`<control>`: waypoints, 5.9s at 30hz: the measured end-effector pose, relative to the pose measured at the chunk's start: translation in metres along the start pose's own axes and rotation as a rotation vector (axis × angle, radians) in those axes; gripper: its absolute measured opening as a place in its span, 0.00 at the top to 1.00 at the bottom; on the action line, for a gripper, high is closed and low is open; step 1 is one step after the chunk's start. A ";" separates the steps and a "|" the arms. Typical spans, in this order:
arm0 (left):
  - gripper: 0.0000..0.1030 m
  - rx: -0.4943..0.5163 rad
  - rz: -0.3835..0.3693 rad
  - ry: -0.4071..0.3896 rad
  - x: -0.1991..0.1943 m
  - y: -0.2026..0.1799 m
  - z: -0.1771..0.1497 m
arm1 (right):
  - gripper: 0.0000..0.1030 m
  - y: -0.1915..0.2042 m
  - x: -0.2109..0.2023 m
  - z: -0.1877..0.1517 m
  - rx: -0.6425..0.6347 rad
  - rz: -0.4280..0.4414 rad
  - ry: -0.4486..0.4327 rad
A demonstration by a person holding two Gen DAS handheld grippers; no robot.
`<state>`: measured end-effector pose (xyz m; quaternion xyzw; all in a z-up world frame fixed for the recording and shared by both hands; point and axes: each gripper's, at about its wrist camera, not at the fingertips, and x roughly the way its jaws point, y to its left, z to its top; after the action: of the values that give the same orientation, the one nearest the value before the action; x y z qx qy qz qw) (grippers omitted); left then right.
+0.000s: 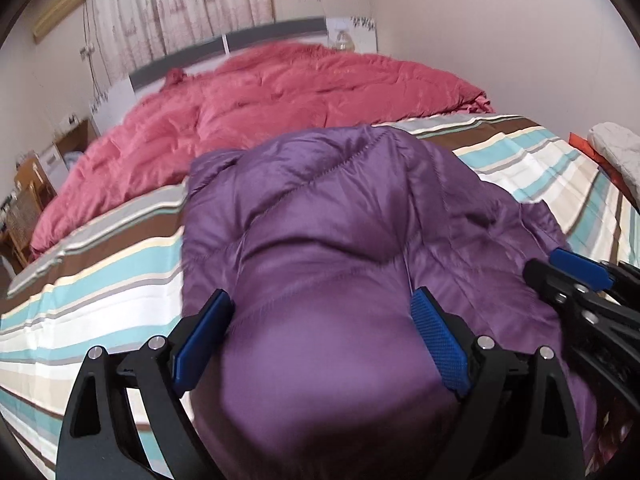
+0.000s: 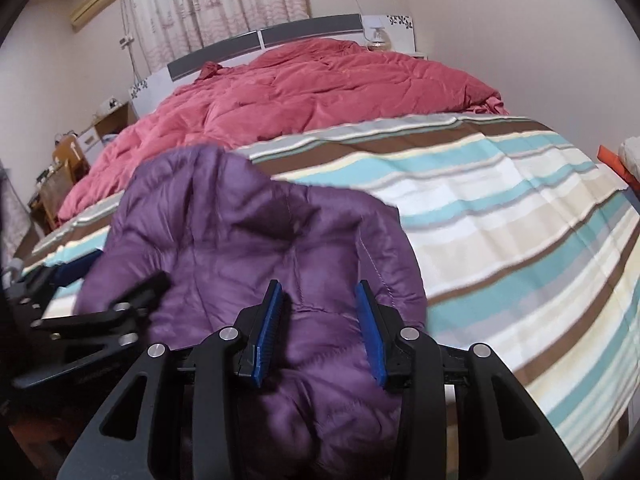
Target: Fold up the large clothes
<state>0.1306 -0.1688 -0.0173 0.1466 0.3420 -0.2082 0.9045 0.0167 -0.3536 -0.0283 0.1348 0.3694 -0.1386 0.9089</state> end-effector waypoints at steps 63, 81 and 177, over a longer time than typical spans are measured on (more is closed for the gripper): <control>0.26 -0.180 -0.382 0.159 -0.011 0.062 -0.042 | 0.66 -0.055 0.031 -0.013 0.239 0.396 0.230; 0.54 -0.095 -0.293 0.056 -0.050 0.052 -0.025 | 0.78 -0.042 -0.001 0.000 0.195 0.414 0.105; 0.12 -0.332 0.220 -0.002 -0.067 0.272 -0.147 | 0.49 0.220 0.053 -0.020 -0.200 0.289 0.104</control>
<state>0.1325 0.1460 -0.0449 0.0320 0.3527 -0.0489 0.9339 0.1178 -0.1509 -0.0482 0.1026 0.4048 0.0381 0.9078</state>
